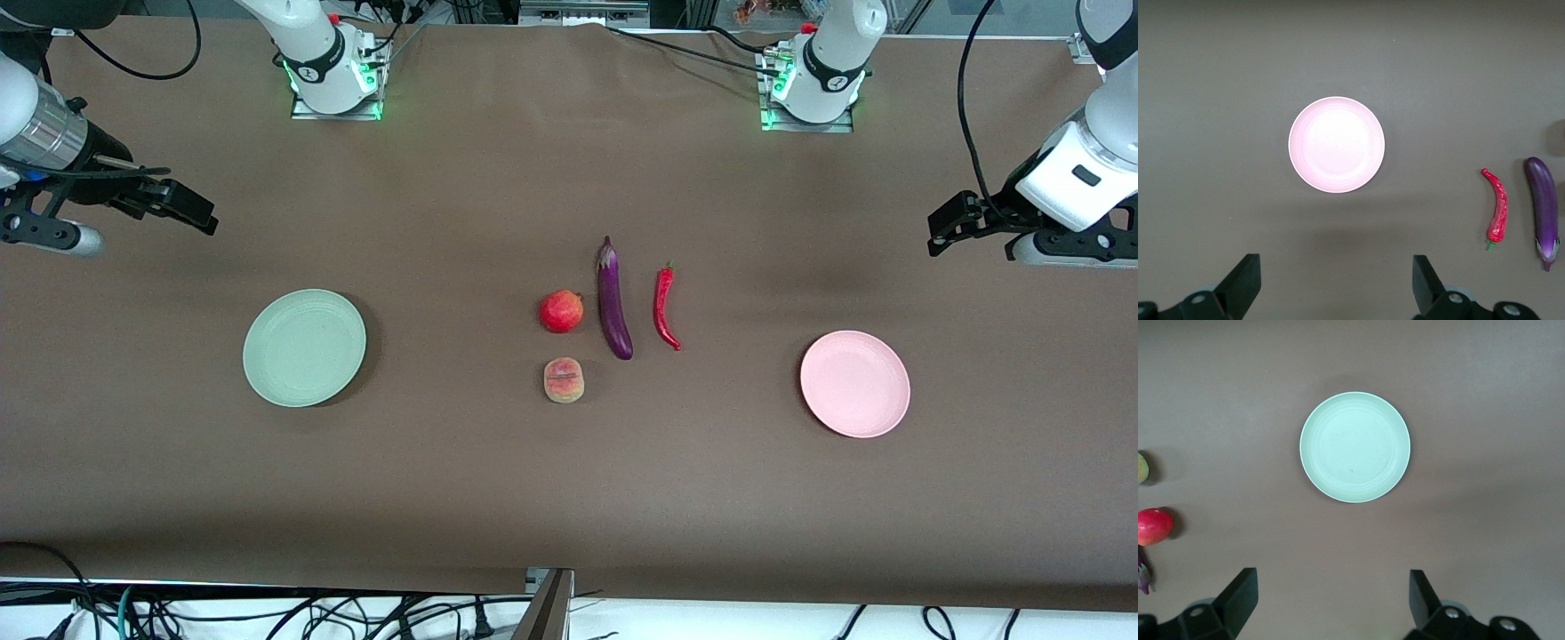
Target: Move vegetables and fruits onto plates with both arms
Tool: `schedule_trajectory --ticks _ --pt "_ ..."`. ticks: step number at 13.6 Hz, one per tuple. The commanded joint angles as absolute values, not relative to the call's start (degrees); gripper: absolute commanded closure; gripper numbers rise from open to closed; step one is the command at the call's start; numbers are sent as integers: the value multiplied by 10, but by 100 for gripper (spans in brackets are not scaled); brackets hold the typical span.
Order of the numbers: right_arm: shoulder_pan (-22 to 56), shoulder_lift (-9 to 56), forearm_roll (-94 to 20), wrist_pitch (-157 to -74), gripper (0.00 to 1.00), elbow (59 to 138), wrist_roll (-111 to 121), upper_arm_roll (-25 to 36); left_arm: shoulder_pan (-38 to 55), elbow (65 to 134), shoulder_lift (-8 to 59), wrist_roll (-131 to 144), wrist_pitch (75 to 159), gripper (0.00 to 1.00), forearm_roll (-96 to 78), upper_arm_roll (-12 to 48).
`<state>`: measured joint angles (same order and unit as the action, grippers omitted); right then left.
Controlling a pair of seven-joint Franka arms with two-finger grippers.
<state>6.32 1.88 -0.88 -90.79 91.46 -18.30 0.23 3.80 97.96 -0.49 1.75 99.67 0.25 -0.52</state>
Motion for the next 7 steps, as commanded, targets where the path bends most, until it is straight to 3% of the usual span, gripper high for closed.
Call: schedule_trajectory --ticks 1,7 --pt "64 14 -17 -913 0 913 -191 3 40 960 4 16 981 0 14 -6" --pt "64 14 -18 -918 0 913 -191 4 42 959 4 18 978 0 14 -5"
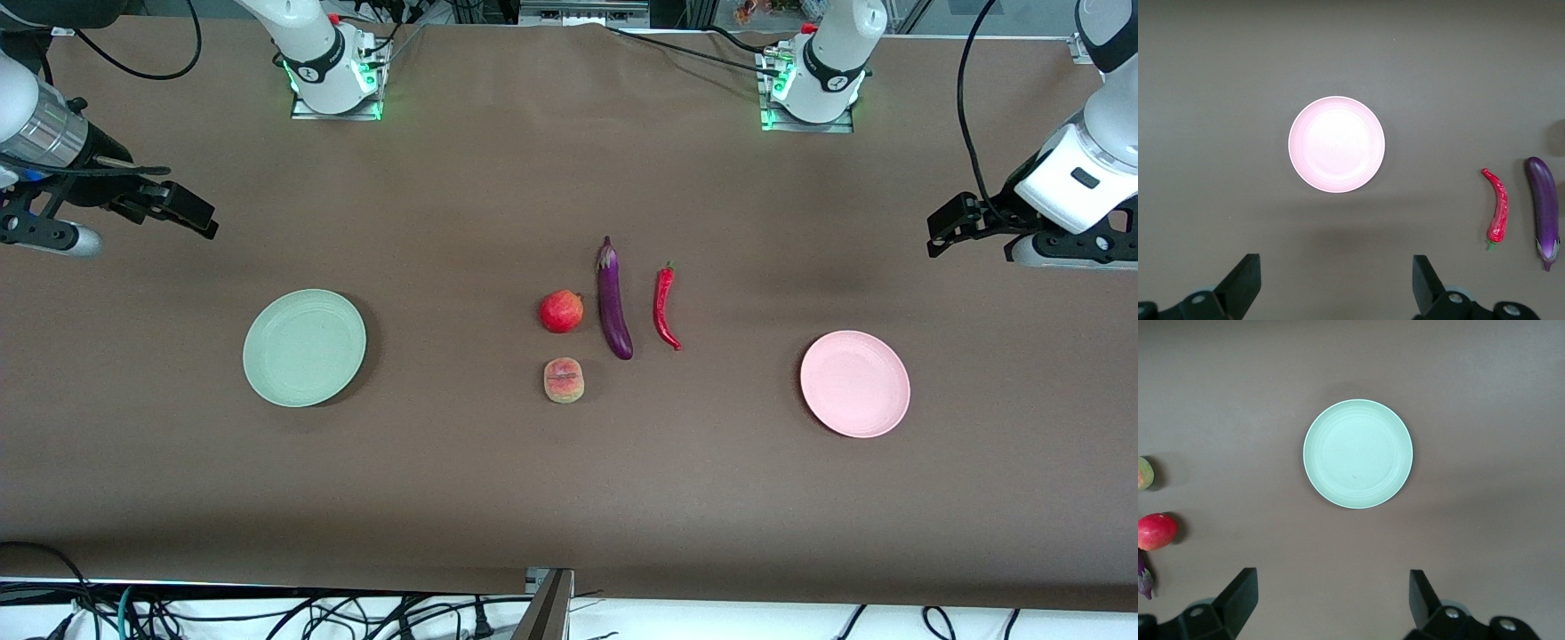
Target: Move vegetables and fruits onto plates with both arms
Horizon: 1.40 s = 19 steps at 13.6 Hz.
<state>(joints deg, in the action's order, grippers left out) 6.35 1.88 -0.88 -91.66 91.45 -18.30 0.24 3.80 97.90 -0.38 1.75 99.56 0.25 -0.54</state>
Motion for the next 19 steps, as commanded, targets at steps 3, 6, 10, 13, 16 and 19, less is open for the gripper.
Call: schedule_trajectory --ticks 3,6,10,13,16,19 --pt "64 14 -18 -919 0 913 -191 4 42 960 4 20 966 0 14 -1" --pt "64 14 -18 -919 0 913 -191 4 41 960 18 21 941 0 13 -1" --pt "63 14 -18 -920 0 913 -191 4 35 959 54 12 936 0 -3 -1" --pt "64 15 -17 -921 0 913 -191 4 39 962 62 -2 863 0 -4 -1" --pt "63 14 -18 -921 0 913 -191 4 47 962 108 10 743 0 -4 3" --pt "64 15 -18 -921 0 913 -191 4 43 968 174 32 770 0 -46 3"
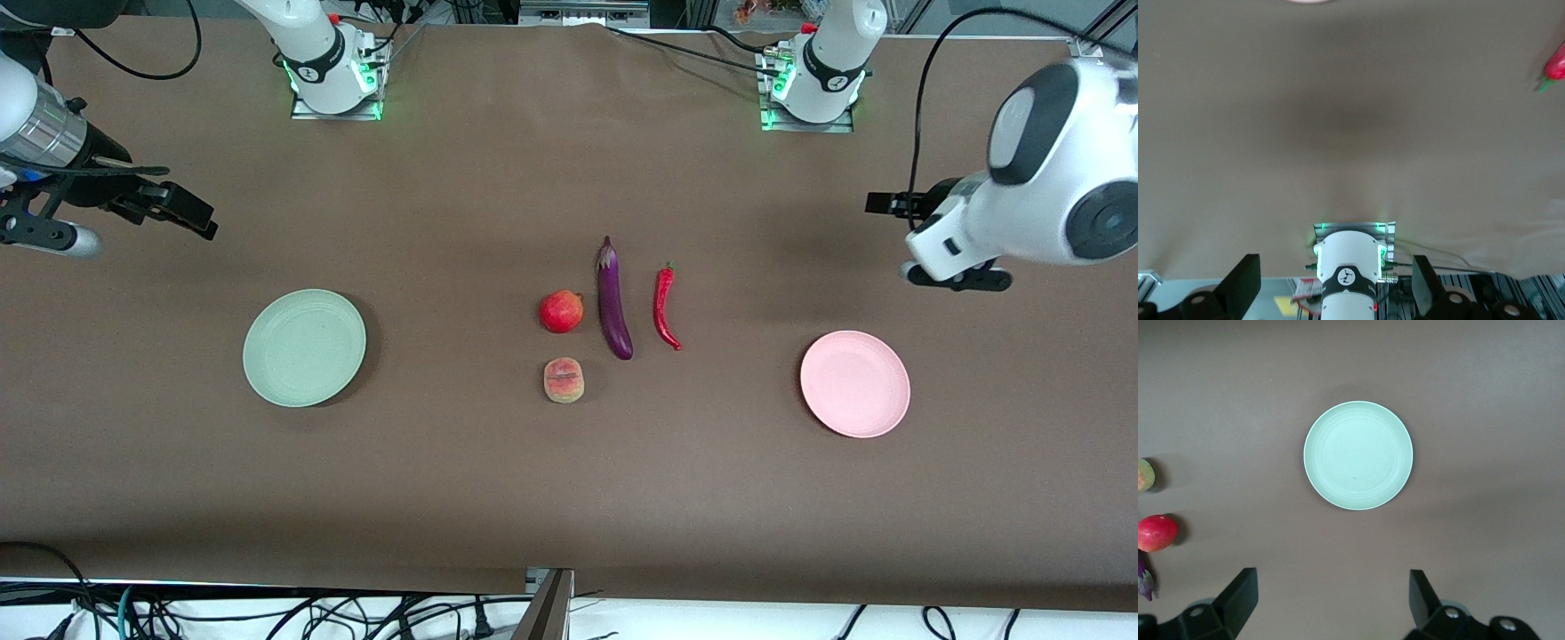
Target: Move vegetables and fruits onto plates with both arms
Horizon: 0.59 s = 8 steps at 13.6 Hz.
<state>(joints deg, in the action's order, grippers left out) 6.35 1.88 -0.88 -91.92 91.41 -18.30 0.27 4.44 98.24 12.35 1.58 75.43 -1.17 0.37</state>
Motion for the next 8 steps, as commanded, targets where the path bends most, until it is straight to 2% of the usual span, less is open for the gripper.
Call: schedule_trajectory --ticks 1,5,8 --pt "64 14 -18 -921 0 913 -191 4 40 975 190 51 813 0 -80 3" --pt "63 14 -18 -922 0 913 -191 4 79 983 253 191 961 0 -113 7" --pt "63 15 -17 -923 0 913 -190 4 174 987 283 293 1035 0 -113 6"
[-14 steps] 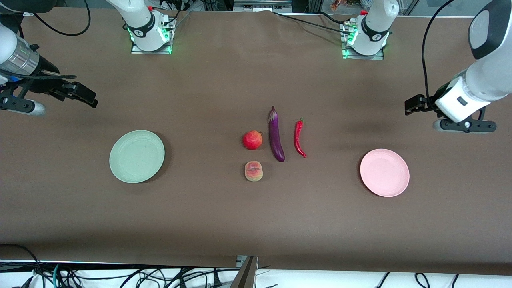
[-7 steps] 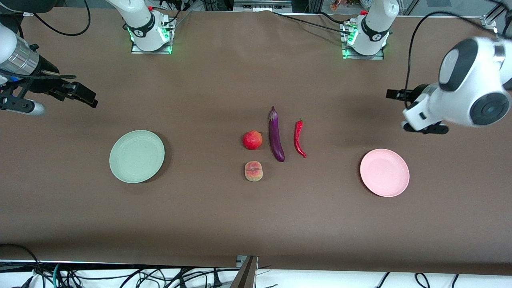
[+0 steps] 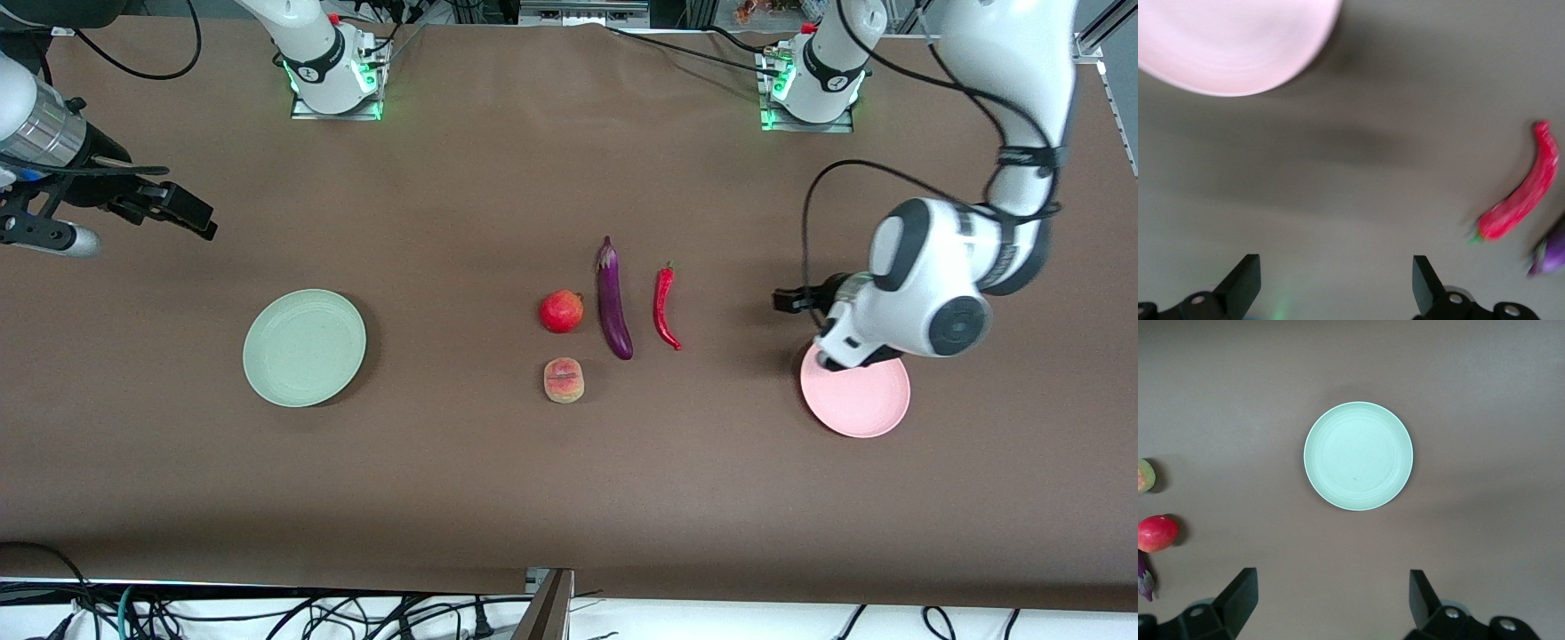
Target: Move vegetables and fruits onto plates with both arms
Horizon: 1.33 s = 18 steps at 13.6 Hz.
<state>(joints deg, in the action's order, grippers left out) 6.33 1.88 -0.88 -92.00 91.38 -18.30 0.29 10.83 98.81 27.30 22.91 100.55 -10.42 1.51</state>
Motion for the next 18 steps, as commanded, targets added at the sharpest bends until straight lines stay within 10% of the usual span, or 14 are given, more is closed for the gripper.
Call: schedule_trajectory --ticks 1,7,13,15,18 --pt "63 14 -17 -923 0 913 -191 4 193 991 290 295 1068 0 -113 7" --pt "64 25 -16 -936 0 899 -193 4 275 1089 314 305 1341 0 -112 7" --pt "62 67 -17 -938 0 895 -181 4 285 1093 351 325 1419 2 -113 30" --pt "65 91 -13 -937 0 895 -182 4 285 1093 351 324 1419 91 -113 32" --pt "69 97 -15 -933 0 896 -180 3 287 1093 343 323 1412 100 -113 32"
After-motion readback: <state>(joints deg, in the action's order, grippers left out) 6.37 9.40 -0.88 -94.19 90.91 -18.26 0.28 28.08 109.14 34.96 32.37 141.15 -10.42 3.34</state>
